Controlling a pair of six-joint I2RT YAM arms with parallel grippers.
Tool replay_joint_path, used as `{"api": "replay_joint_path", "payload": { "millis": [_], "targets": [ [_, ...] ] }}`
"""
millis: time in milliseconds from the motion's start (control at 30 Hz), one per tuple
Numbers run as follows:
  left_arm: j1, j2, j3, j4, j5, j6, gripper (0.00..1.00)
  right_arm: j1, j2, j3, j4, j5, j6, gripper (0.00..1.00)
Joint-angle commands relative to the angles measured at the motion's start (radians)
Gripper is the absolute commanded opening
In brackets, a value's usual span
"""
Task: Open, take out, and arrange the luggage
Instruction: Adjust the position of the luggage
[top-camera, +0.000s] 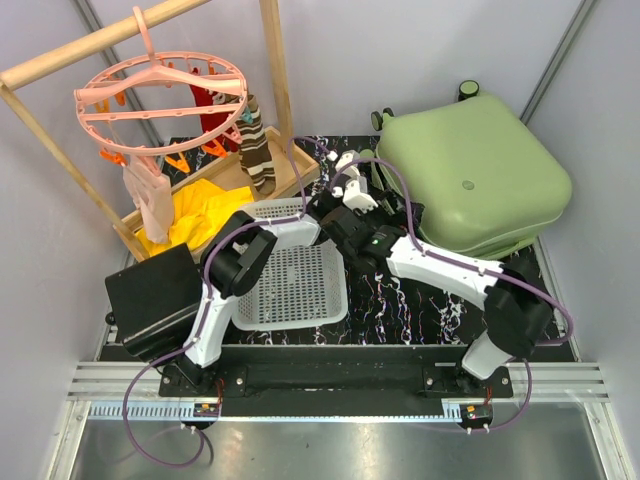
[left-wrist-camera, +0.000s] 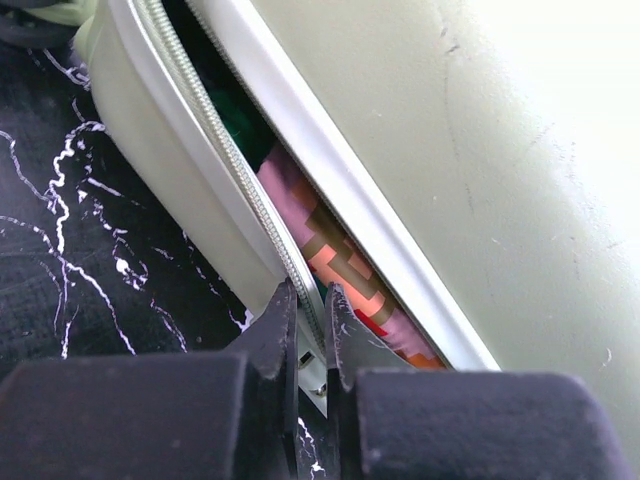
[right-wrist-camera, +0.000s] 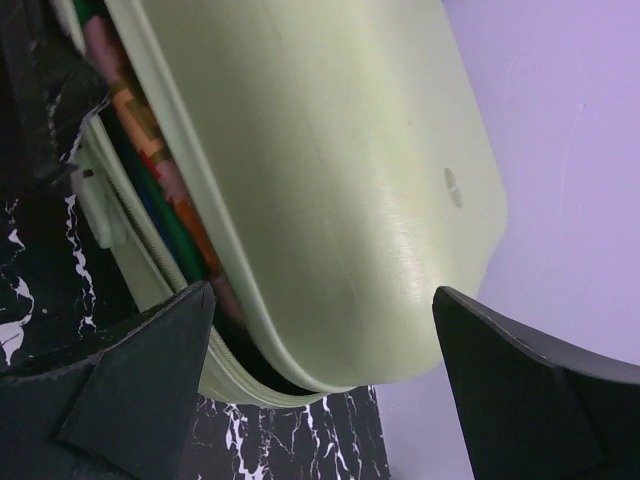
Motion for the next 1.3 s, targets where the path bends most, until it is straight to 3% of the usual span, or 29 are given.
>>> {"api": "replay_joint_path", "payload": {
  "millis": [0, 400, 500, 633, 767, 833, 1100, 1267],
  "targets": [
    [-0.009, 0.012, -0.021, 0.087, 0.165, 0.078, 0.00, -0.020, 0.091, -0.006, 0.031, 0.045, 0.026, 1.00],
    [0.024, 0.033, -0.076, 0.145, 0.199, 0.048, 0.00, -0.108, 0.204, 0.025, 0.041, 0.065, 0.068, 1.00],
    [0.043, 0.029, -0.110, 0.199, 0.217, 0.011, 0.00, -0.122, 0.146, -0.007, 0.048, 0.019, 0.111, 1.00],
    [0.060, -0.010, -0.150, 0.243, 0.236, -0.014, 0.00, -0.154, 0.131, -0.055, 0.103, 0.039, 0.047, 1.00],
    [0.061, -0.074, -0.193, 0.297, 0.248, -0.018, 0.08, -0.192, 0.150, -0.072, 0.120, 0.073, 0.016, 1.00],
    [0.063, -0.109, -0.217, 0.300, 0.234, -0.017, 0.17, -0.197, 0.169, -0.076, 0.121, 0.116, 0.005, 1.00],
    [0.077, -0.149, -0.240, 0.325, 0.267, -0.037, 0.28, -0.194, 0.151, -0.079, 0.120, 0.147, 0.000, 1.00],
    [0.077, -0.184, -0.260, 0.340, 0.268, -0.037, 0.51, -0.197, 0.118, -0.093, 0.118, 0.139, -0.018, 0.97]
  ]
}}
